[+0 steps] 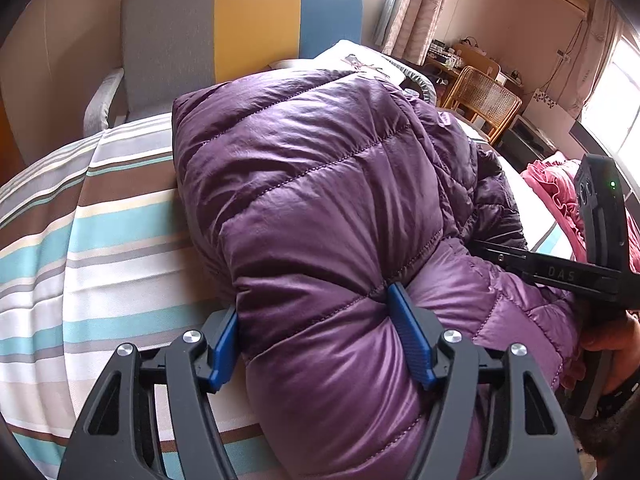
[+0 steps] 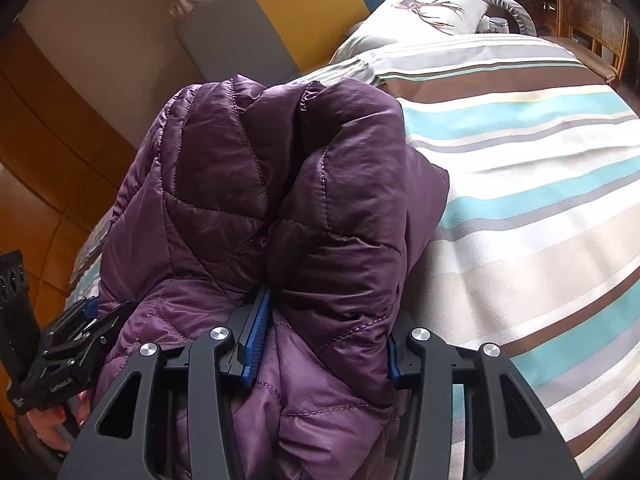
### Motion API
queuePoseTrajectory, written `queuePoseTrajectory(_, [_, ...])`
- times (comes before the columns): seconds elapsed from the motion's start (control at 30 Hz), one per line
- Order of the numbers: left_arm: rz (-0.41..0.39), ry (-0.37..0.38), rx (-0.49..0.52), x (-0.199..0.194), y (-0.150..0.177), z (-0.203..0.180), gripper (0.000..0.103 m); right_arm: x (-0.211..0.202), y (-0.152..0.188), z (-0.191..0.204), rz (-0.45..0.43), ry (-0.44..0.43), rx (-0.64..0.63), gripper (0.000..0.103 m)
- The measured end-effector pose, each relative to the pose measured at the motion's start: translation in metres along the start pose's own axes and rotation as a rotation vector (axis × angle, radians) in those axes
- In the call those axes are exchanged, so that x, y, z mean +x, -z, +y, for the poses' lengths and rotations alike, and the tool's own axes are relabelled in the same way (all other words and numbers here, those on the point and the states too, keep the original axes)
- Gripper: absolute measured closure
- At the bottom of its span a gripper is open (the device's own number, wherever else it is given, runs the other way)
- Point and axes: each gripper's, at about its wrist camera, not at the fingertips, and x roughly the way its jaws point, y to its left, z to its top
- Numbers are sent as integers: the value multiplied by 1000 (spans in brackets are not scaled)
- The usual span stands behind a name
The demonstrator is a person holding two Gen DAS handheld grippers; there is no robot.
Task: Fold large clothes
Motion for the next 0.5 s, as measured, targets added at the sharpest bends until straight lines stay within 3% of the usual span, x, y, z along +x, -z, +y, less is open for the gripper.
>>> queuePoseTrajectory(0.2, [5,-9,8,4,-4,11,11,-3,1,5,-1,-23,18,57])
queuePoseTrajectory(0.4, [44,103,-94,19,-10,29,8,-8,0,-10,6,-47,34,57])
queuePoseTrajectory(0.5, [33,106,-82,21,-9,24,17,-4,-4,-18,4,-56,43,57])
